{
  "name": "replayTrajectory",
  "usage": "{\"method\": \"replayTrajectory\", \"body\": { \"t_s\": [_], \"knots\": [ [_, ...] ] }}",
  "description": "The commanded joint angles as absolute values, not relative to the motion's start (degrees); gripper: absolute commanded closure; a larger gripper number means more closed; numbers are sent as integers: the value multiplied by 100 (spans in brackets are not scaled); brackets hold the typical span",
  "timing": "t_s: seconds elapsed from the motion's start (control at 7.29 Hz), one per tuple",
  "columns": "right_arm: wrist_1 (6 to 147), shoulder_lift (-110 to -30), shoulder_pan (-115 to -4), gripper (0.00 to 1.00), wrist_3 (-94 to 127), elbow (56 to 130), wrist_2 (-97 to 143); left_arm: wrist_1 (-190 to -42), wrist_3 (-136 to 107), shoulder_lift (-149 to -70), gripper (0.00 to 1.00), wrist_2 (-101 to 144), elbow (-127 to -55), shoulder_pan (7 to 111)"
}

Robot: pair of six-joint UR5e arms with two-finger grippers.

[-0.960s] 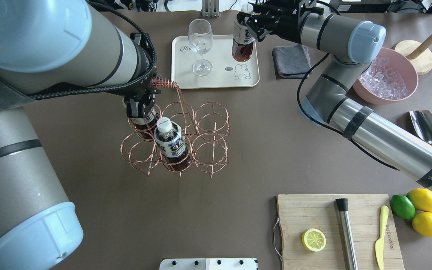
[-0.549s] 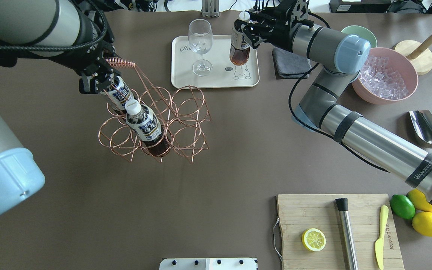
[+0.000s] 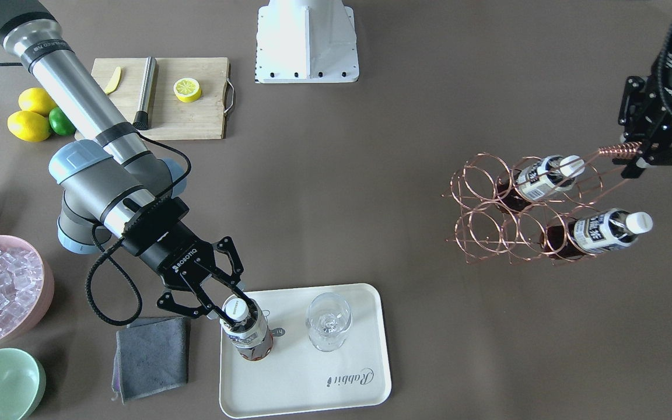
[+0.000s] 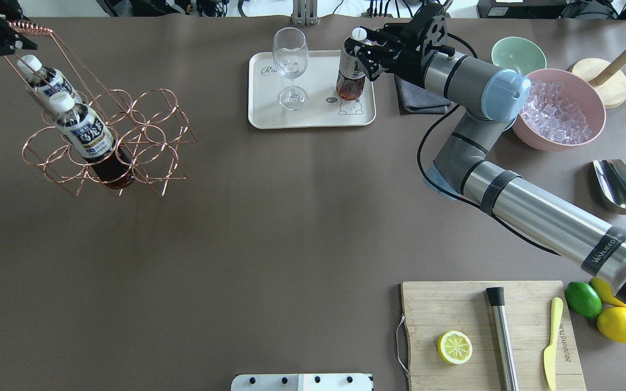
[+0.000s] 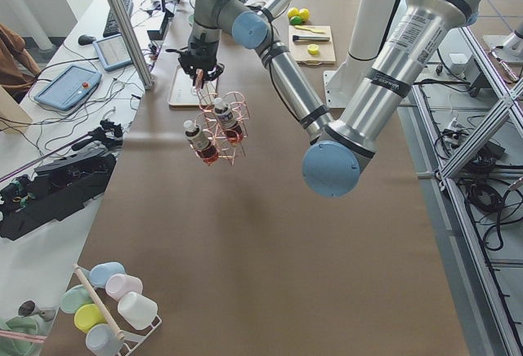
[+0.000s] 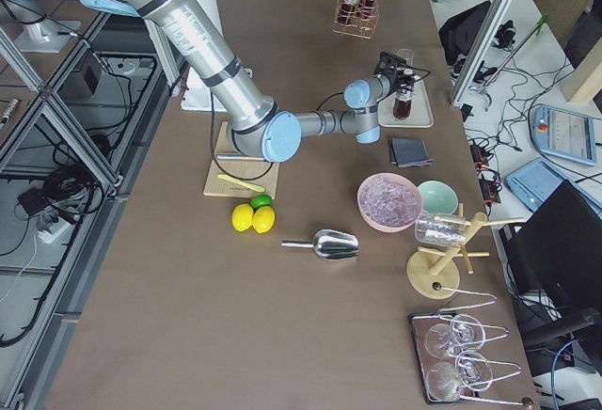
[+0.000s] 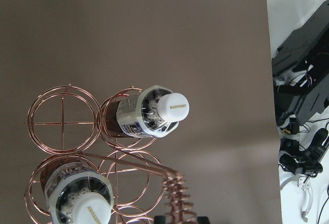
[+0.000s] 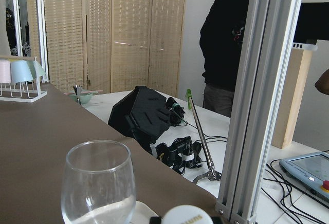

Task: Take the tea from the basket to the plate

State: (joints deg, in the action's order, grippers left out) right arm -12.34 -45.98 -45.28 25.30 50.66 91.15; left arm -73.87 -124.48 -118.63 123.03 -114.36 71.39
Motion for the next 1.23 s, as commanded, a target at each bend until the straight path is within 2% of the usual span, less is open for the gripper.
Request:
{"method": "replayTrajectory", "body": {
  "t_s": [0.0, 0.41, 0.55, 0.69, 0.82, 1.1],
  "knots": [
    [-1292, -4605, -4482, 100, 2531, 5062, 9079, -8102, -11086, -11532, 100, 12727, -10410, 8206],
    [-1292, -4614, -4465, 100, 2549, 5062, 9079, -9566, -10846, -11522, 100, 12718, -8760, 8796],
    [-1292, -4623, -4465, 89, 2697, 5080, 9079, -10058, -10846, -11566, 100, 12709, -8232, 8902],
    [-1283, -4623, -4465, 55, 2724, 5106, 9079, -10237, -10846, -11601, 100, 12700, -8035, 8999],
    [-1275, -4614, -4456, 1, 2864, 5115, 9079, -10344, -10854, -11758, 100, 12483, -7790, 9000],
    [-1266, -4623, -4465, 0, 2944, 5141, 9105, -11000, -10890, -12110, 100, 12068, -6947, 8965]
  ]
}}
